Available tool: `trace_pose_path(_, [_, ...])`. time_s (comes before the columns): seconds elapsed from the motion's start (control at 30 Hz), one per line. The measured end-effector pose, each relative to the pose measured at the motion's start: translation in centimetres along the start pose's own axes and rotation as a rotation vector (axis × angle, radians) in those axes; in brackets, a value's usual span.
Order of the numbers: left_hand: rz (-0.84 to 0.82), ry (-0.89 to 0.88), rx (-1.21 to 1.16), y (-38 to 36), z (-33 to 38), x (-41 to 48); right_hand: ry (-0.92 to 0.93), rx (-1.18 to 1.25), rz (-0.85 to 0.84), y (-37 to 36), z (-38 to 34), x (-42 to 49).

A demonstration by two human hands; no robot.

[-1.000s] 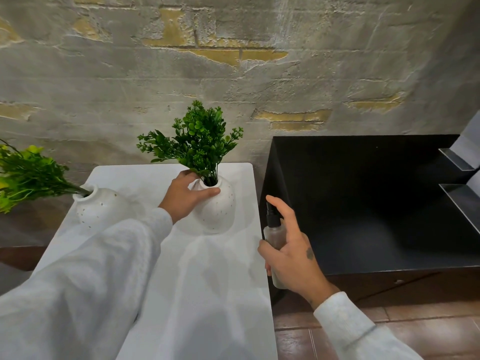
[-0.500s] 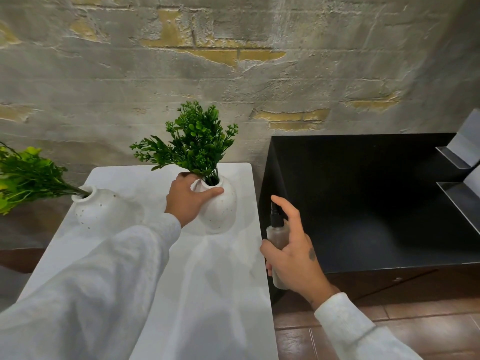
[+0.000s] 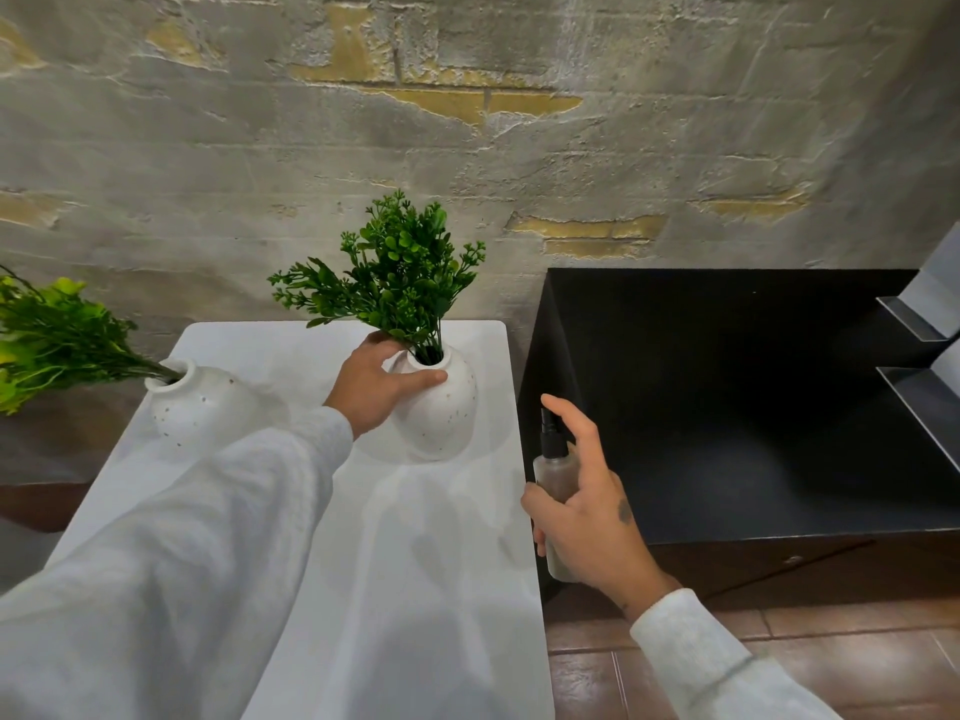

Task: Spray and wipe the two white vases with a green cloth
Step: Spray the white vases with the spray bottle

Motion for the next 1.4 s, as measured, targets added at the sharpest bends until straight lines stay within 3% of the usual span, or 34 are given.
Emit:
trace_pose_path(0.4, [0.385, 0.033, 0.15, -1.6, 0.0, -1.4, -0.007, -0.005, 0.005, 0.3, -0.4, 0.3])
trace_pose_path(0.53, [0.313, 0.089, 0.076, -1.6, -0.3, -1.0, -0.004, -0.01, 0.008, 0.5, -0.3, 0.2])
trace_pose_path(0.77, [-0.005, 0.044, -0.067, -0.2, -0.4, 0.5, 0.001, -0.001, -0.027, -0.1, -0.4, 0.2])
trace_pose_path(0.93, [0.06, 0.001, -0.04, -0.1, 0.0, 0.2, 0.0, -0.011, -0.032, -0.8, -0.5, 0.5])
trace_pose_path(1.23, [0.342, 0.077, 0.179, -1.7, 0.4, -1.8, 0.002, -0.039, -0.036, -1.1, -0.5, 0.8])
trace_pose_path(1.4, [0.228, 0.108, 0.012, -1.1, -0.9, -1.5, 0.001, -0.03, -0.035, -1.1, -0.4, 0.6])
Point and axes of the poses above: each hand's wrist, its own x-axis towards the middle knuckle, its own y-axis out of the back of the hand, z = x × y, the point moved 4 cm from there along x, towards the middle knuckle, and after that the axes turned 3 degrees about y, right-handed, at the moved point
